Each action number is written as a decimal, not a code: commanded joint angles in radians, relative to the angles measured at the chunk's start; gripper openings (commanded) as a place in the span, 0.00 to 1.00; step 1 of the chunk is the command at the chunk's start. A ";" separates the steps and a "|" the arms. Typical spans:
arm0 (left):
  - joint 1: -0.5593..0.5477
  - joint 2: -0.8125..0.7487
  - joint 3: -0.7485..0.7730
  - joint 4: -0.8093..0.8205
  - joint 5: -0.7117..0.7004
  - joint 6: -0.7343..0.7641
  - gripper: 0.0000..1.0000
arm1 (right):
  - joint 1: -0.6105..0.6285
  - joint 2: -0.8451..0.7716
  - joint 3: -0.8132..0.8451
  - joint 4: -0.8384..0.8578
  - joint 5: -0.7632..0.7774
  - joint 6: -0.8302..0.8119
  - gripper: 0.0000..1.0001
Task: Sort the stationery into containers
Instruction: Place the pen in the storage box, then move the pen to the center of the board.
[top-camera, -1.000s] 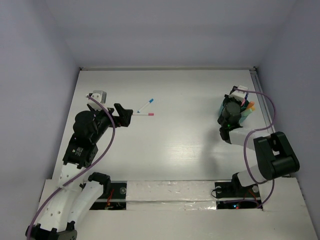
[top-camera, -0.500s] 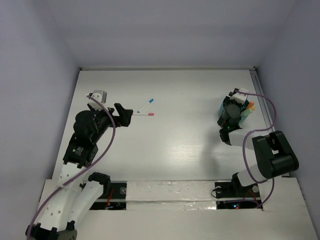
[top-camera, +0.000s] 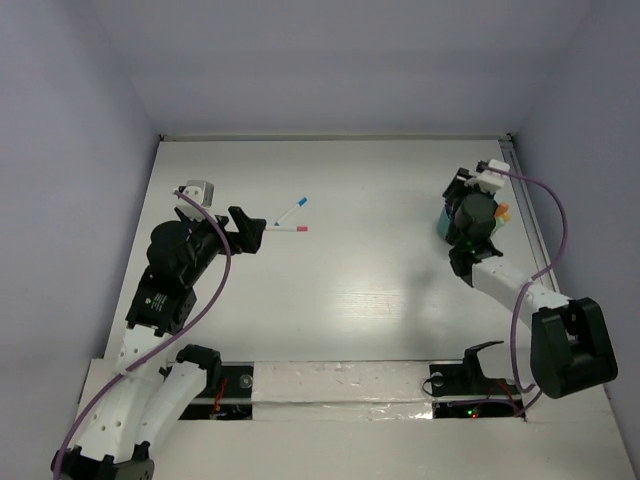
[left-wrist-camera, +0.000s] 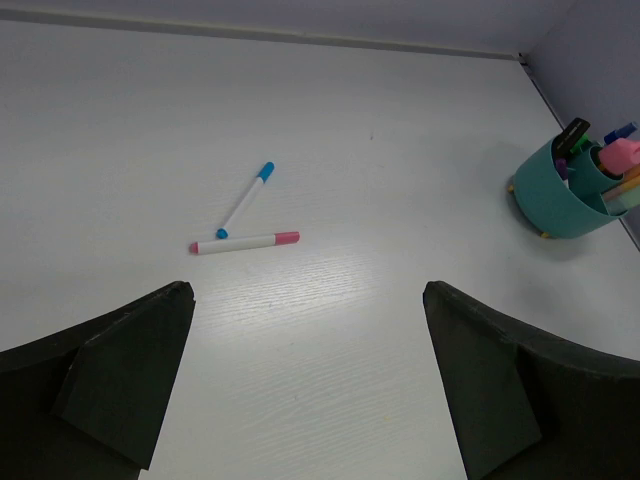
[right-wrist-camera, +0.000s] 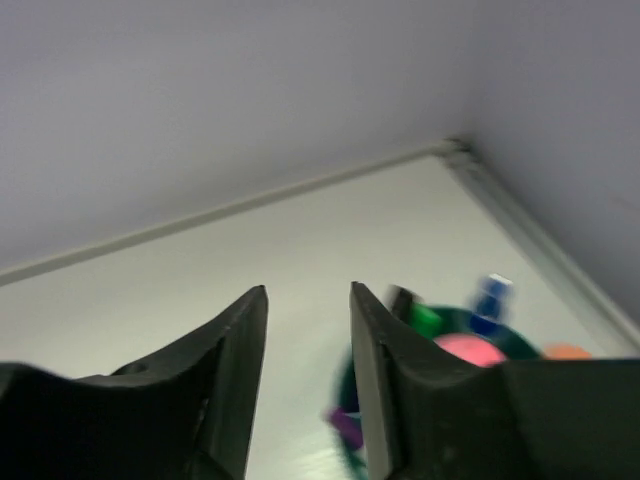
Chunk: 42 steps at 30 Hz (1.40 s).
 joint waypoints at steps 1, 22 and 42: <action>-0.005 -0.004 0.005 0.028 -0.005 0.004 0.99 | 0.025 0.015 0.206 -0.320 -0.324 0.145 0.43; 0.031 0.002 0.006 0.025 -0.028 0.001 0.99 | 0.396 0.855 1.209 -1.124 -1.022 -0.129 0.67; 0.031 0.008 0.006 0.030 -0.015 0.000 0.99 | 0.531 1.182 1.476 -1.295 -0.819 -0.206 0.40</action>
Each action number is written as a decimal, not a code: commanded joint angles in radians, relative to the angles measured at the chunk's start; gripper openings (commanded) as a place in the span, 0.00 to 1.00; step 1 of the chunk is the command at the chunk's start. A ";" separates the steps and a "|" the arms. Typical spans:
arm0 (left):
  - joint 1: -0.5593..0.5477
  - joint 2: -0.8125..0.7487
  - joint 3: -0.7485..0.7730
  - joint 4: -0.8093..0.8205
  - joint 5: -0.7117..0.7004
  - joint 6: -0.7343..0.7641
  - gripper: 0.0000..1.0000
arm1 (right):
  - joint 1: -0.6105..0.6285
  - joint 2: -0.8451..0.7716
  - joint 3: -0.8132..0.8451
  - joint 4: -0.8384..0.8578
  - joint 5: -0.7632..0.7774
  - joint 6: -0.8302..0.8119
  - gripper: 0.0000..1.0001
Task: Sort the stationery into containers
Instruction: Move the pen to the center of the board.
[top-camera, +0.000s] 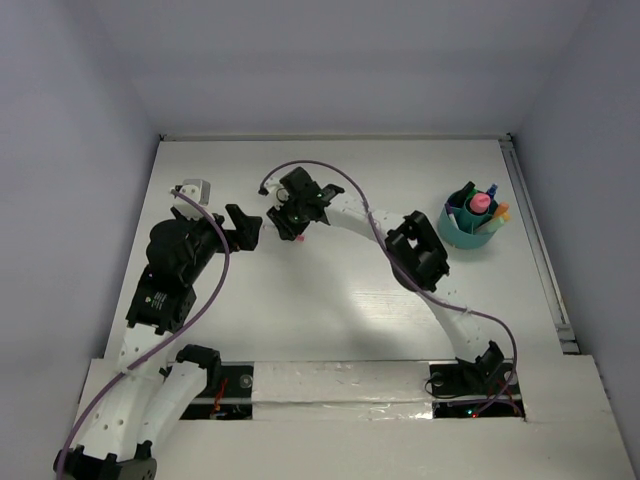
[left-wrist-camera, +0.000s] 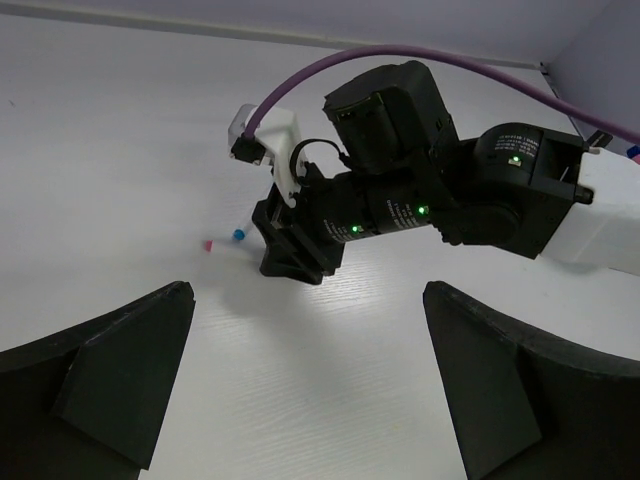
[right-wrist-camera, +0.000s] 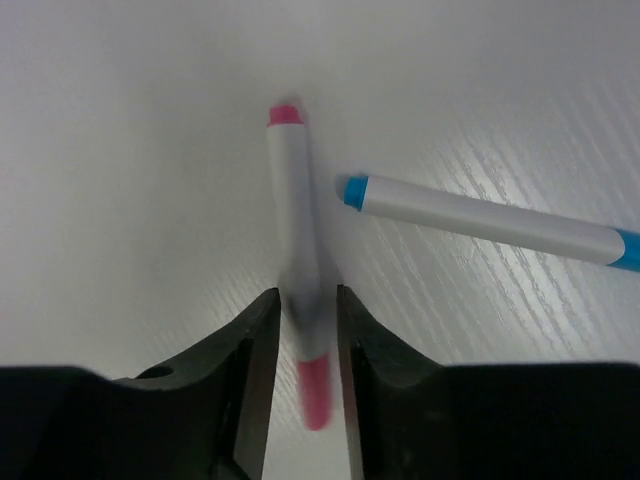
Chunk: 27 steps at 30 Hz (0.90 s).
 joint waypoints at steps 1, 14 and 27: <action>0.007 0.001 0.006 0.028 0.008 0.001 0.99 | 0.022 -0.004 -0.010 -0.014 0.072 -0.012 0.32; 0.007 -0.002 0.005 0.031 0.012 0.000 0.99 | 0.065 -0.369 -0.621 0.095 0.158 0.117 0.07; 0.016 -0.002 -0.001 0.035 0.008 0.000 0.99 | 0.065 -0.401 -0.613 0.012 0.190 0.170 0.53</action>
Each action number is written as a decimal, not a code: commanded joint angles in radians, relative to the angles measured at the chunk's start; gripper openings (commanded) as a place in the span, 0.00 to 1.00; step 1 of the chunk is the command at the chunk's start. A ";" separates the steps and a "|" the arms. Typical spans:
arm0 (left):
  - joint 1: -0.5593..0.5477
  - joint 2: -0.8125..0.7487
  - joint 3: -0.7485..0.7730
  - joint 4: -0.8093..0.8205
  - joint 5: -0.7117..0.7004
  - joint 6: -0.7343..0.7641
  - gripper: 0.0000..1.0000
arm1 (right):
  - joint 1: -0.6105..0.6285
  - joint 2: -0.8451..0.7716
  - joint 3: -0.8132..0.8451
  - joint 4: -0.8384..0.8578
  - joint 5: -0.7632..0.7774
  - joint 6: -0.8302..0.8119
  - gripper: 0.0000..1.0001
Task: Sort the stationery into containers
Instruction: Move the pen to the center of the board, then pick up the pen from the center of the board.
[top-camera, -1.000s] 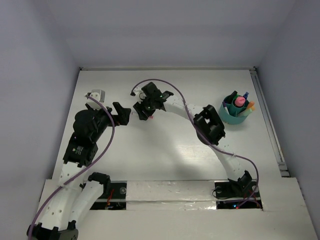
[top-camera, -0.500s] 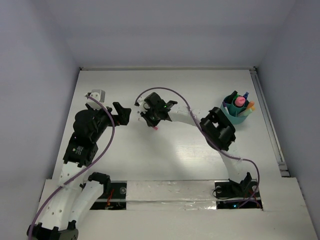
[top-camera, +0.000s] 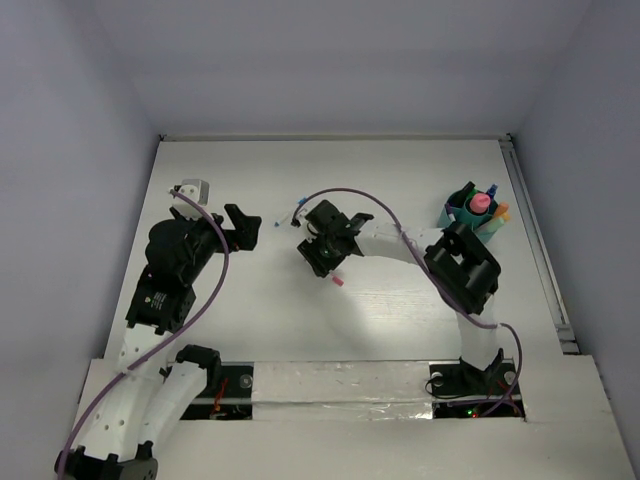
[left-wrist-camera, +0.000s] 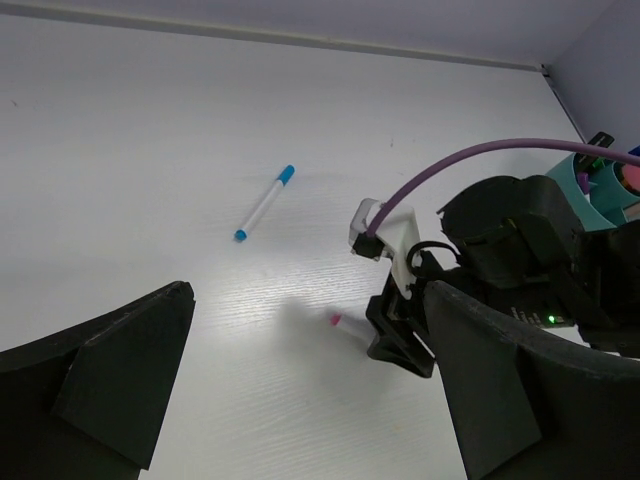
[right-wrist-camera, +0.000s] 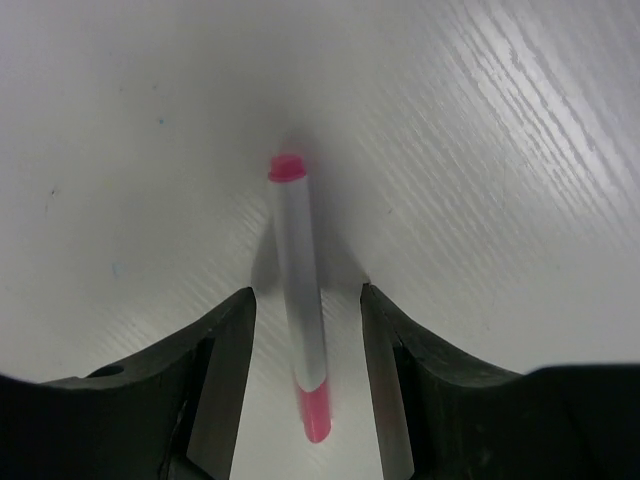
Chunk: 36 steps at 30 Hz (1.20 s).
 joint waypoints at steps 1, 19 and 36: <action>0.005 -0.002 -0.001 0.033 -0.001 0.000 0.99 | 0.004 0.071 0.114 -0.051 0.027 -0.028 0.53; 0.014 -0.010 0.000 0.036 0.005 0.000 0.99 | 0.004 0.247 0.364 -0.247 0.039 -0.074 0.25; 0.014 -0.013 -0.003 0.034 0.009 -0.002 0.99 | -0.176 -0.383 -0.150 0.522 0.343 0.191 0.00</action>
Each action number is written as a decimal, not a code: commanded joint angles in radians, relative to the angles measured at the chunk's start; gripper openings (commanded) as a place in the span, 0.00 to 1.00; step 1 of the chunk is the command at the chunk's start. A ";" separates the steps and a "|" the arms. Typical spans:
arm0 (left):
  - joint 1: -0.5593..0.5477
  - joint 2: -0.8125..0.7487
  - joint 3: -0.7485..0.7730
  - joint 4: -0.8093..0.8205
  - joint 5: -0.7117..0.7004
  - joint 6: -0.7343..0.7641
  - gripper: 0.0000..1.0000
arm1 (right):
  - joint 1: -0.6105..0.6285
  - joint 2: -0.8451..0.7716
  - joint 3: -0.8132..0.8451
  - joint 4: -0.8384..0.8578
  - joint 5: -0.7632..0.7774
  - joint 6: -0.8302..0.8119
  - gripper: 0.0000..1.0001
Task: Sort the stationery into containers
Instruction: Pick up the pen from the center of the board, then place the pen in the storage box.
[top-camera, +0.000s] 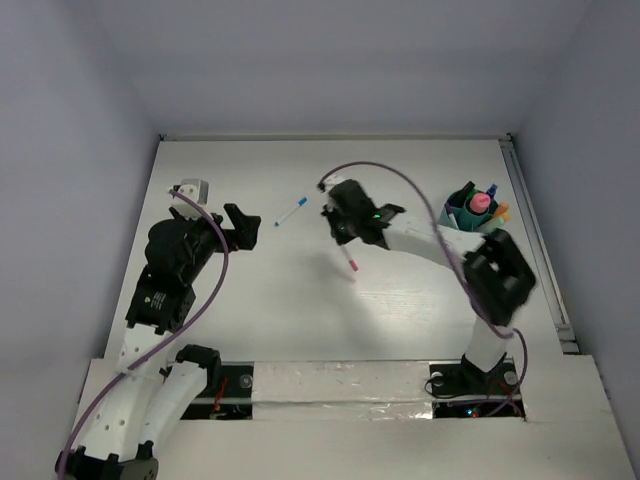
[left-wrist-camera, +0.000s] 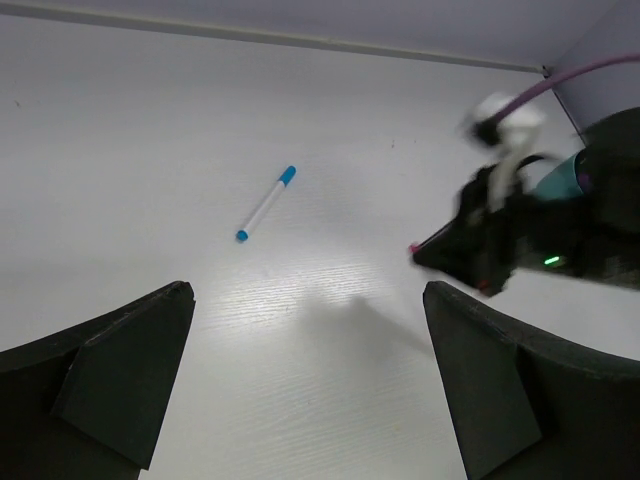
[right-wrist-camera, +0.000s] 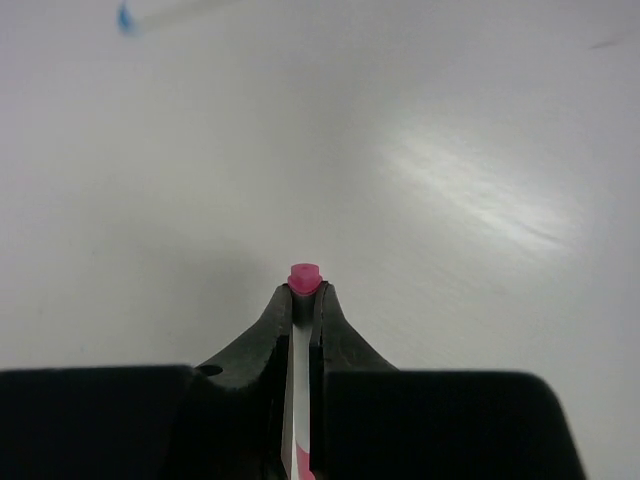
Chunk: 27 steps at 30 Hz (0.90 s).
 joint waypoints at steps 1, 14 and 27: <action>0.007 -0.012 -0.003 0.037 0.012 -0.002 0.99 | -0.137 -0.316 -0.170 0.453 0.140 0.111 0.00; 0.007 -0.009 -0.001 0.036 0.023 -0.003 0.99 | -0.536 -0.647 -0.608 1.019 0.533 -0.012 0.00; -0.020 -0.012 0.003 0.031 0.011 0.000 0.99 | -0.570 -0.569 -0.701 1.168 0.518 -0.199 0.00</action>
